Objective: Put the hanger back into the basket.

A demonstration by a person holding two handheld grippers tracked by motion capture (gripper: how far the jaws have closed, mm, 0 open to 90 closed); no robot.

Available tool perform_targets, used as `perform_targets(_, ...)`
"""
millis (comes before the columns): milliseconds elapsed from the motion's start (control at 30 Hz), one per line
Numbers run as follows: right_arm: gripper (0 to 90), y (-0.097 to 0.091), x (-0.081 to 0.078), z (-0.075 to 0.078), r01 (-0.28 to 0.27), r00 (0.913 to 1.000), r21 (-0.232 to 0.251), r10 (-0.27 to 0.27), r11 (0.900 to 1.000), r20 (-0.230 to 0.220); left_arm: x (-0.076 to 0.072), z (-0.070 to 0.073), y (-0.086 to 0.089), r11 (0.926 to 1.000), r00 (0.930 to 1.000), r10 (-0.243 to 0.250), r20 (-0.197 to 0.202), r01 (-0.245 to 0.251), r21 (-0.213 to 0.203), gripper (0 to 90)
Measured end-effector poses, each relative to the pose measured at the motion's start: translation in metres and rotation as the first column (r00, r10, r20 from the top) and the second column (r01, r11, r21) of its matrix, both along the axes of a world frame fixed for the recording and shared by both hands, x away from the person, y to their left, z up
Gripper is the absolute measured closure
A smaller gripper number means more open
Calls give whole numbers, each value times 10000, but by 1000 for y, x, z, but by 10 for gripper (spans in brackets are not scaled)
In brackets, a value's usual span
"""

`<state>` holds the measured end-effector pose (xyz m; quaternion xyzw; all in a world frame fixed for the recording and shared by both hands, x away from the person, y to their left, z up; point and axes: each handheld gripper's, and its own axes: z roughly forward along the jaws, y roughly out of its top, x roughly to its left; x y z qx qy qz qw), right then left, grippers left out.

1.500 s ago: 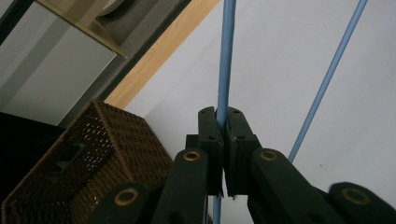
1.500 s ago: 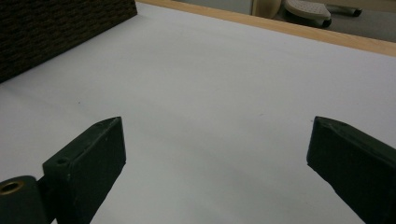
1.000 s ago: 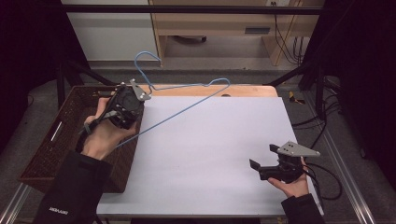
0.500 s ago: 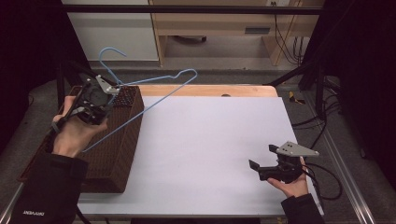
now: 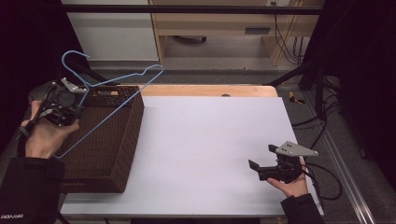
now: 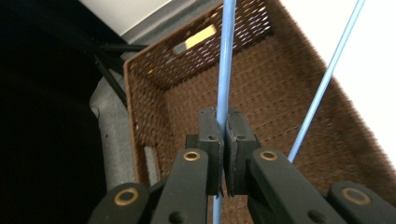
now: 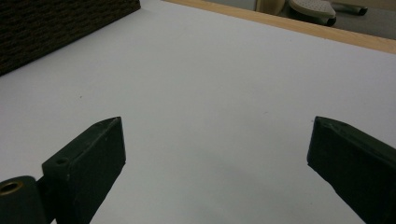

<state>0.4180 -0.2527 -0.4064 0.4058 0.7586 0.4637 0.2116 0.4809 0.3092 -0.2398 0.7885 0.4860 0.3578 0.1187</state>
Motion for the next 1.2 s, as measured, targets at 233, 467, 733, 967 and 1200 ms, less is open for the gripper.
perform_targets(233,49,0,0,0,25,10000,1,-25,10000,-9,2,-14,26,9971,9971,765,-52,-765,-4,871)
perform_targets(467,49,1,0,0,-4,10000,-32,4,10000,-6,4,-28,49,9926,9914,1201,-525,-1210,-134,871)
perform_targets(733,48,1,1,-1,-27,10000,-41,27,10000,-42,8,-41,69,9850,9806,1687,-1000,-1713,-183,871)
perform_targets(967,48,1,0,-1,-32,10000,-31,32,10000,-42,16,-66,72,9816,9747,1910,-1159,-1895,236,871)
perform_targets(1200,48,1,0,-1,-37,10000,-44,37,10000,-47,25,-98,69,9782,9655,2060,-1596,-1987,602,871)
